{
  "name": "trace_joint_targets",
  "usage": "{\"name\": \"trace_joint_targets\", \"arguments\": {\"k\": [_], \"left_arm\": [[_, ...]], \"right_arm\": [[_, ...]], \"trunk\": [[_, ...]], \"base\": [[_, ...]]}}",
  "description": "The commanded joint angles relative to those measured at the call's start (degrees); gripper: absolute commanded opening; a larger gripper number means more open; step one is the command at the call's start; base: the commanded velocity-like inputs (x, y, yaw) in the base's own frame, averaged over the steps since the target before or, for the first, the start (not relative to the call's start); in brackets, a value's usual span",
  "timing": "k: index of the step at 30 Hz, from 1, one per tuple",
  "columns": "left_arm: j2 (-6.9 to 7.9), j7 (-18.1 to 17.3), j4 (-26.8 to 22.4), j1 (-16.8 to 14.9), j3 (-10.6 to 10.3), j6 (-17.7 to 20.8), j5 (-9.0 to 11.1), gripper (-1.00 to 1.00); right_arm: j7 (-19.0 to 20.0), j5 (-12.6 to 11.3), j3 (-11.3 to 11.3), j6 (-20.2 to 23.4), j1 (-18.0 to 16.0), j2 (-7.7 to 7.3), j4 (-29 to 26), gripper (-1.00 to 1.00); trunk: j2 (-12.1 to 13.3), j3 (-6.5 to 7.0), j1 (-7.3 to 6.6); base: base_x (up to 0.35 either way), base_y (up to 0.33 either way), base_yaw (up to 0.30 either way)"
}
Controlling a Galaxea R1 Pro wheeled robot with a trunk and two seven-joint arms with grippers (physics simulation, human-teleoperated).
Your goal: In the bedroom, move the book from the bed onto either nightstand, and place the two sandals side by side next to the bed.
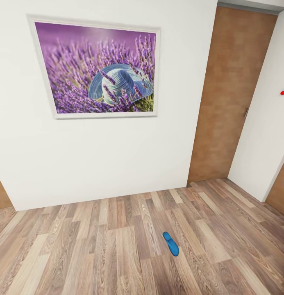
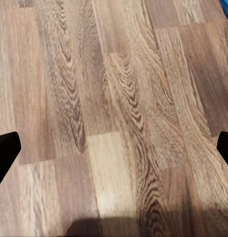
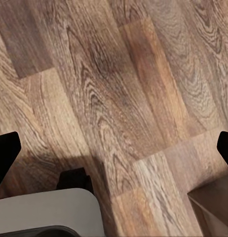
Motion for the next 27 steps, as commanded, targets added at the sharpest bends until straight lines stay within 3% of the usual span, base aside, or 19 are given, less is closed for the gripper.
{"name": "trace_joint_targets", "arguments": {"k": [1,8,20,27], "left_arm": [[-0.01,-0.01,0.07,-0.03,0.05,-0.18,0.06,1.0],[-0.01,-0.04,0.2,-0.03,0.16,-0.21,0.23,1.0],[-0.03,-0.18,0.27,-0.03,0.17,-0.24,0.3,1.0],[-0.12,-0.18,0.29,-0.03,0.0,-0.27,0.19,1.0]], "right_arm": [[0.2,0.18,-0.36,-0.16,-0.04,0.03,0.02,1.0],[0.16,0.11,-0.43,-0.45,-0.04,0.04,0.02,1.0],[0.16,0.06,-0.48,-0.5,-0.04,-0.02,0.25,1.0],[0.13,0.09,-0.38,-0.51,-0.04,0.02,0.36,1.0]], "trunk": [[-0.03,-0.06,-0.01],[-0.03,-0.06,-0.01],[-0.03,-0.06,-0.01],[-0.03,-0.06,-0.01]], "base": [[0.005,0.0,0.0],[0.017,0.0,0.0],[0.26,0.0,0.0],[0.061,0.0,0.0]]}}
